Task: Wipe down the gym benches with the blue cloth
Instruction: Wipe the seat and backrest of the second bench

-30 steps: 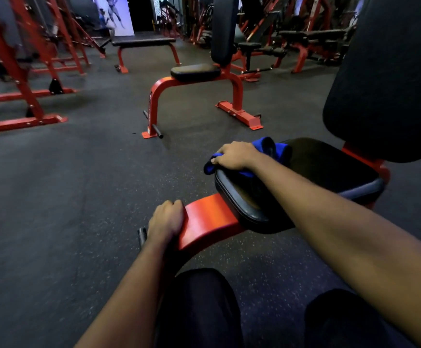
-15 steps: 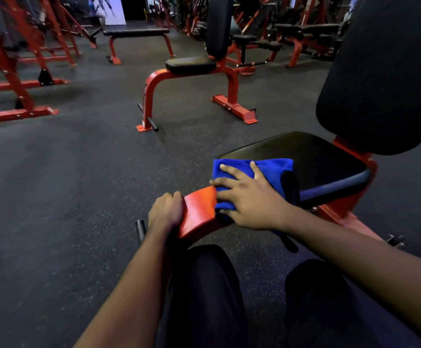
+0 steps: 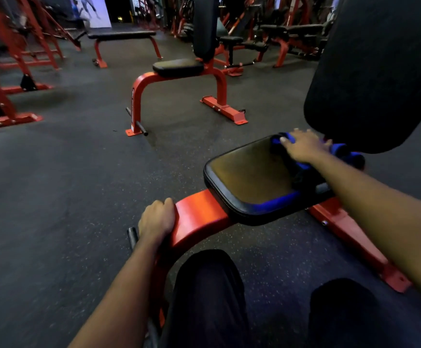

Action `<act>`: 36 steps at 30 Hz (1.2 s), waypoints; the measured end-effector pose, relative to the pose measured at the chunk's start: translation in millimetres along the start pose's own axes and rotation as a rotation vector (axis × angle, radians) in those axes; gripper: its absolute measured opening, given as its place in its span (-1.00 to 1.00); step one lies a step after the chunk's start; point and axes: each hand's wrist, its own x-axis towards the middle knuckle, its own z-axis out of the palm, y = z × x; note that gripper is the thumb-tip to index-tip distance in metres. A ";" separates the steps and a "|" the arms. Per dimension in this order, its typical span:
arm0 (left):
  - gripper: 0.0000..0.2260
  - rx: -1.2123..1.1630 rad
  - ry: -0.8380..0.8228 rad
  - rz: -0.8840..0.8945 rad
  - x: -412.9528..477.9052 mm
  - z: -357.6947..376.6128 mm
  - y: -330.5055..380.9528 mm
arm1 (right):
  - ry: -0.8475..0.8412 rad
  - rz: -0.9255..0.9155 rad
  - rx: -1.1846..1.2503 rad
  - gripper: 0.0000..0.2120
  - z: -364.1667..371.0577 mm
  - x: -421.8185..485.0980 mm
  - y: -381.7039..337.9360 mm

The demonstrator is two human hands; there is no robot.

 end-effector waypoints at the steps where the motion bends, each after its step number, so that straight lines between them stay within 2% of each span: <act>1: -0.55 0.003 0.004 0.004 -0.1 -0.1 1.0 | -0.006 0.065 0.006 -0.42 -3.6 2.1 8.5; 2: -0.55 -0.002 0.006 0.001 0.2 0.5 1.5 | -0.011 0.089 0.000 -0.43 -4.2 -0.4 8.2; 4: -0.56 -0.027 0.012 -0.014 -0.2 -0.2 2.3 | -0.017 0.016 -0.016 -0.48 -2.3 -22.3 -15.9; 8: -0.63 -0.036 -0.010 0.047 4.3 -5.4 9.5 | 0.005 -0.318 -0.004 -0.53 21.8 -107.0 -90.9; 11: -0.63 -0.057 -0.077 0.129 6.7 -12.8 25.5 | 0.071 -0.453 0.019 -0.55 30.1 -148.9 -101.9; 13: -0.64 -0.063 -0.131 0.204 8.3 -15.0 40.1 | 0.062 -0.406 0.054 -0.52 24.8 -139.8 -77.4; 16: -0.68 -0.004 -0.211 0.274 0.3 -11.5 57.4 | 0.063 -0.152 0.034 -0.47 9.3 -93.8 -11.9; 20: -0.63 0.145 -0.108 0.281 -11.7 -3.3 57.8 | 0.048 0.100 0.001 -0.46 -8.7 -60.0 41.1; 24: -0.63 0.199 -0.060 0.289 -12.1 2.3 58.1 | 0.042 0.061 -0.077 -0.43 0.3 -47.0 24.9; 28: -0.64 0.212 -0.067 0.311 -11.4 3.5 57.2 | -0.099 0.033 -0.080 -0.42 -15.7 -5.3 -1.6; 30: -0.68 0.178 -0.083 0.330 -6.4 4.7 52.7 | -0.107 -0.089 -0.105 -0.47 -11.0 -4.3 -35.2; 33: -0.77 -0.018 -0.069 0.358 1.9 3.1 43.9 | -0.103 -0.392 -0.095 -0.52 9.7 -45.9 -85.8; 36: -0.76 -0.258 0.007 0.282 6.7 -5.8 42.4 | -0.033 -0.584 -0.003 -0.54 21.7 -97.8 -84.8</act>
